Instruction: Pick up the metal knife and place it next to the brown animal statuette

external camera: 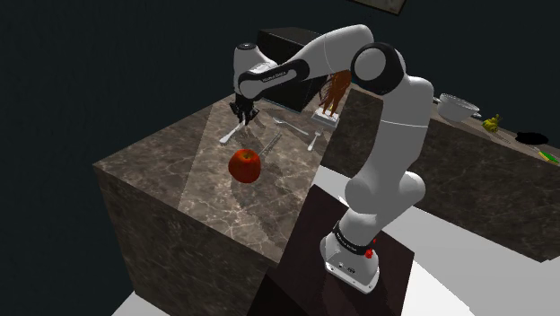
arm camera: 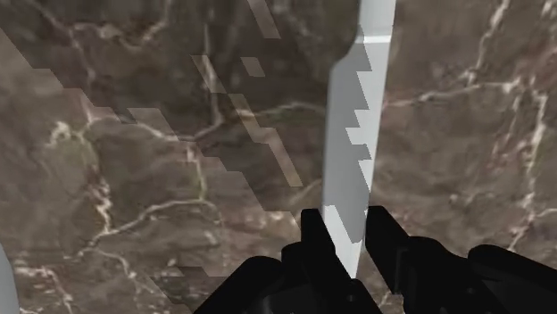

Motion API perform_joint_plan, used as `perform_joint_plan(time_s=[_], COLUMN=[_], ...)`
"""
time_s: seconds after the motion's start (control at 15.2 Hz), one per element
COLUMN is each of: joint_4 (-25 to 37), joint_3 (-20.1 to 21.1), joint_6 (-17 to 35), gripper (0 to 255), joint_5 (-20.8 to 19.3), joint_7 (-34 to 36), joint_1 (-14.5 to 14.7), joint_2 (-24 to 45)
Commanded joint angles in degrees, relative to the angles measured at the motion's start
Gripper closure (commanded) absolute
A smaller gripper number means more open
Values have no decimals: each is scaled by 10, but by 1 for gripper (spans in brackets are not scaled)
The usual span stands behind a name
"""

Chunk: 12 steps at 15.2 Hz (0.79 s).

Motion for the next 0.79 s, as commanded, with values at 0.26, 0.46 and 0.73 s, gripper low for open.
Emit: perform_joint_plan(time_s=[0.26,0.46,0.73], joint_4=[0,0,17], joint_3=[0,0,16], joint_6=[0,0,-52], gripper=[0,0,0], joint_5=[0,0,32], joint_7=[0,0,-19], joint_1=[0,0,-2], joint_2=[0,0,-40])
